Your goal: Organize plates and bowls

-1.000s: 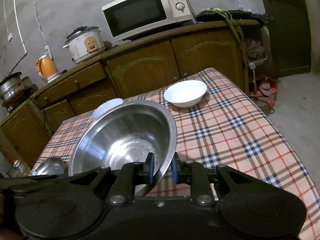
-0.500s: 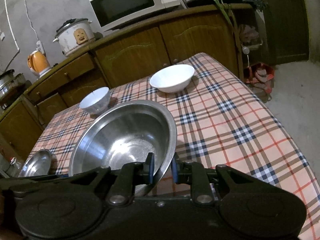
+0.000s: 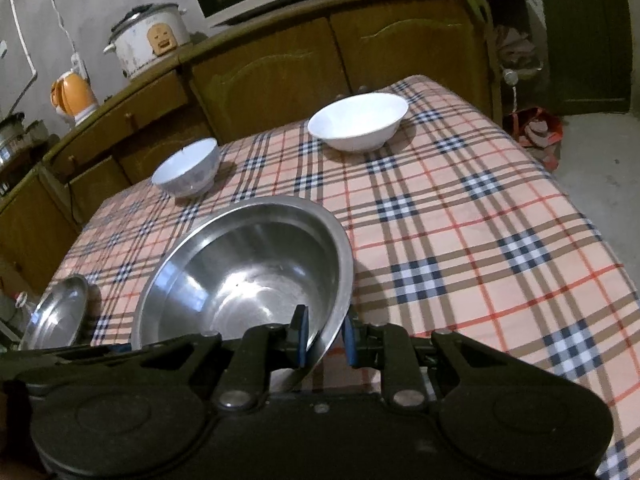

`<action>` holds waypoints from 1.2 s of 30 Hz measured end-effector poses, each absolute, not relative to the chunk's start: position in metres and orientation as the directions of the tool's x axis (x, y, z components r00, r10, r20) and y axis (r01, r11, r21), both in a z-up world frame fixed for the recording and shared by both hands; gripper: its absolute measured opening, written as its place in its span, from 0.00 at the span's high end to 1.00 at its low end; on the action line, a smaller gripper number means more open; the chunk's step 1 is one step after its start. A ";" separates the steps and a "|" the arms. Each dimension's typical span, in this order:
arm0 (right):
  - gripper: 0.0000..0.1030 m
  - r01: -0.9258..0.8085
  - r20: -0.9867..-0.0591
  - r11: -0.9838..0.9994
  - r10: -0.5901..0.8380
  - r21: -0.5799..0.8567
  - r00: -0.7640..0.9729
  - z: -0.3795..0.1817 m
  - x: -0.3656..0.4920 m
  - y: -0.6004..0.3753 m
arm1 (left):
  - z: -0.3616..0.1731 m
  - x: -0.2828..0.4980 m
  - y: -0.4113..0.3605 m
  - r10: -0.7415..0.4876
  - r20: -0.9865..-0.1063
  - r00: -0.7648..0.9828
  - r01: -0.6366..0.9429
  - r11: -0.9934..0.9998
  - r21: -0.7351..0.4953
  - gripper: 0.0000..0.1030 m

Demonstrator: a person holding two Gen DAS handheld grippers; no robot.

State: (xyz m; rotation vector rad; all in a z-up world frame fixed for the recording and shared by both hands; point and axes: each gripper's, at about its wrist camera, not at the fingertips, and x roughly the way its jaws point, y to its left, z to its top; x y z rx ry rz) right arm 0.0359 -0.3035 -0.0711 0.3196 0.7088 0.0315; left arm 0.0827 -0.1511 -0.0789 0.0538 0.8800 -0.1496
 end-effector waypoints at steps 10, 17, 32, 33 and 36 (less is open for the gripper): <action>0.77 0.047 -0.665 0.960 0.156 0.277 0.730 -0.088 0.057 -0.280 | -0.092 0.093 -0.133 -0.068 -0.789 0.610 0.113 0.994 0.002 0.72; 0.77 0.034 -0.662 0.961 0.162 0.273 0.732 -0.092 0.063 -0.273 | -0.096 0.097 -0.126 -0.064 -0.792 0.607 0.102 0.995 -0.002 0.72; 0.67 0.061 -0.642 0.959 0.137 0.277 0.754 -0.090 0.058 -0.280 | -0.096 0.097 -0.124 -0.063 -0.790 0.610 0.100 0.995 -0.002 0.65; 0.66 0.065 -0.640 0.958 0.134 0.279 0.757 -0.090 0.057 -0.281 | -0.095 0.096 -0.123 -0.060 -0.790 0.610 0.095 0.995 -0.002 0.61; 0.63 0.075 -0.629 0.954 0.132 0.291 0.766 -0.088 0.054 -0.286 | -0.091 0.094 -0.119 -0.060 -0.787 0.614 0.089 0.996 -0.007 0.56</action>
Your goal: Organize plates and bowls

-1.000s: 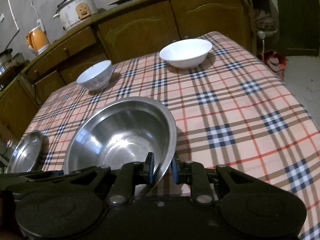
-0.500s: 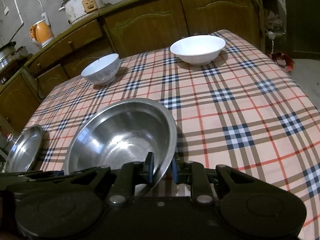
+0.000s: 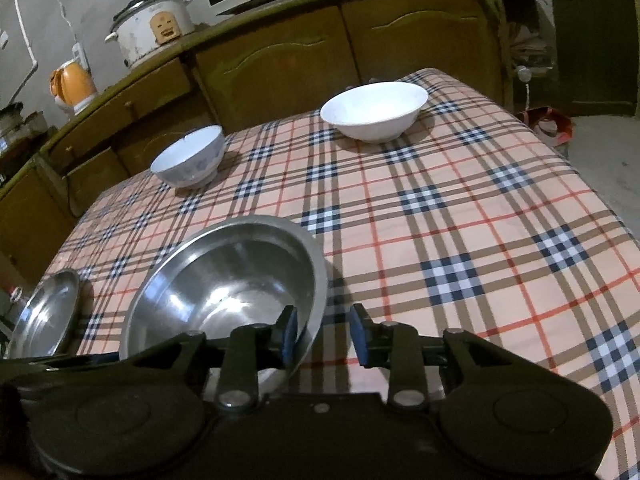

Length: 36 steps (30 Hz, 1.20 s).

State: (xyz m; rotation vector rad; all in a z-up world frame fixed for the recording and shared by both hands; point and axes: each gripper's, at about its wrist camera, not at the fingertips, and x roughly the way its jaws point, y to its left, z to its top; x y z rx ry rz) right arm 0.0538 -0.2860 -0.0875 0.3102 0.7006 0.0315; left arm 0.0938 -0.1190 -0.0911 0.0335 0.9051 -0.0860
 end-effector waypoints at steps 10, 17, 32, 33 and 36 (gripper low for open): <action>0.57 0.106 -0.567 0.941 0.103 0.323 0.817 -0.069 0.034 -0.305 | -0.060 0.082 -0.103 -0.072 -0.749 0.659 0.087 0.996 -0.018 0.47; 0.51 0.112 -0.524 0.938 0.082 0.328 0.847 -0.043 0.019 -0.314 | -0.034 0.074 -0.108 -0.101 -0.719 0.688 0.117 0.993 -0.027 0.43; 0.40 0.117 -0.405 0.953 0.007 0.279 0.914 0.028 0.011 -0.341 | 0.018 0.079 -0.129 -0.169 -0.643 0.747 0.188 0.981 -0.040 0.36; 0.40 0.120 -0.403 0.953 0.002 0.278 0.915 0.030 0.012 -0.343 | 0.021 0.081 -0.130 -0.170 -0.640 0.749 0.189 0.981 -0.040 0.36; 0.39 0.123 -0.398 0.952 -0.001 0.280 0.917 0.035 0.016 -0.347 | 0.027 0.086 -0.134 -0.176 -0.634 0.753 0.196 0.980 -0.040 0.36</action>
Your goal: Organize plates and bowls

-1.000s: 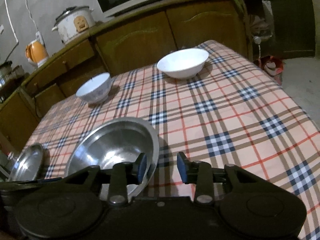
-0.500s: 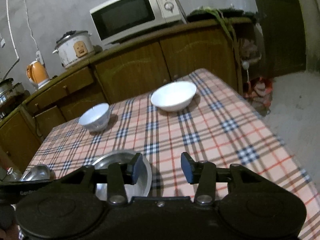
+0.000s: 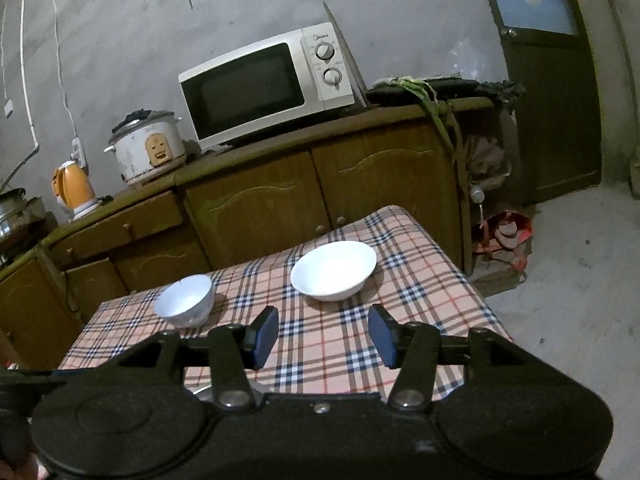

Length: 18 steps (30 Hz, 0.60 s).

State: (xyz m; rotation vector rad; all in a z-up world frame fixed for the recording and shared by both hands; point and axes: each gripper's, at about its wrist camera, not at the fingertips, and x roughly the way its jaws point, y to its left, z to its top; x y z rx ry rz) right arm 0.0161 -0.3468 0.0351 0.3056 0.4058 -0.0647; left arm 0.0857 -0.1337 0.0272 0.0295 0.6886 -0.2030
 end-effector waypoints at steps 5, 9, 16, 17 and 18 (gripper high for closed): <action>0.37 0.119 -0.395 0.955 -0.003 0.271 0.919 0.040 0.024 -0.349 | 0.033 0.095 -0.139 -0.179 -0.628 0.757 0.202 0.979 -0.036 0.35; 0.36 0.122 -0.394 0.955 -0.006 0.269 0.919 0.042 0.031 -0.352 | 0.036 0.103 -0.143 -0.181 -0.631 0.755 0.203 0.978 -0.038 0.34; 0.35 0.123 -0.386 0.957 -0.012 0.265 0.923 0.047 0.051 -0.359 | 0.041 0.119 -0.151 -0.174 -0.628 0.758 0.212 0.977 -0.016 0.33; 0.35 0.124 -0.385 0.957 -0.014 0.262 0.923 0.048 0.055 -0.360 | 0.041 0.122 -0.152 -0.173 -0.628 0.759 0.212 0.977 -0.013 0.33; 0.35 0.125 -0.384 0.957 -0.015 0.261 0.923 0.049 0.058 -0.361 | 0.041 0.125 -0.153 -0.172 -0.628 0.759 0.213 0.977 -0.011 0.33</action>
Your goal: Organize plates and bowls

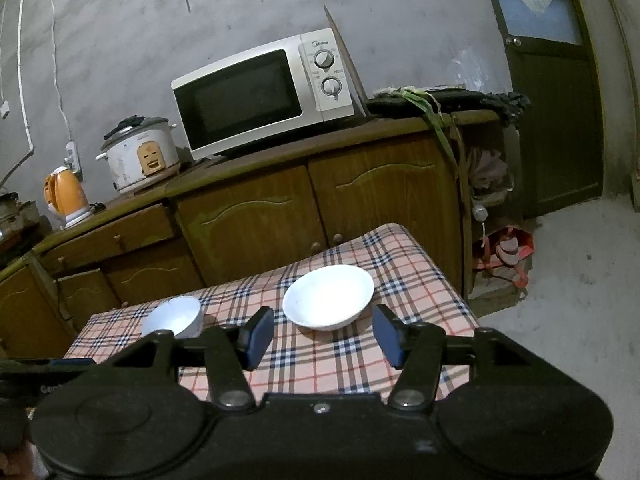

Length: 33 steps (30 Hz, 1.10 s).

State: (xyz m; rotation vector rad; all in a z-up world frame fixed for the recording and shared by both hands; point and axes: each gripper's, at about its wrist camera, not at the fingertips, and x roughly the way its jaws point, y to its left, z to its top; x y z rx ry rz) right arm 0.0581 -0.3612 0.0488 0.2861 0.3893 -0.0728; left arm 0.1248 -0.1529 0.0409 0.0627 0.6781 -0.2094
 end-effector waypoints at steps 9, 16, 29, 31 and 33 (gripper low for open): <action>0.34 0.124 -0.380 0.957 -0.016 0.262 0.925 0.051 0.100 -0.373 | 0.038 0.153 -0.164 -0.162 -0.638 0.753 0.223 0.975 0.015 0.30; 0.32 0.135 -0.387 0.953 -0.020 0.272 0.922 0.051 0.141 -0.385 | 0.032 0.180 -0.168 -0.149 -0.646 0.749 0.225 0.974 0.037 0.29; 0.32 0.163 -0.468 0.955 -0.028 0.250 0.883 0.021 0.216 -0.408 | 0.012 0.247 -0.192 -0.158 -0.667 0.728 0.235 0.972 0.026 0.29; 0.32 0.170 -0.481 0.952 -0.027 0.256 0.876 0.014 0.224 -0.412 | 0.007 0.256 -0.199 -0.166 -0.672 0.721 0.246 0.969 0.024 0.29; 0.32 0.172 -0.500 0.949 -0.017 0.265 0.866 0.005 0.233 -0.415 | 0.001 0.267 -0.205 -0.170 -0.677 0.716 0.249 0.968 0.020 0.29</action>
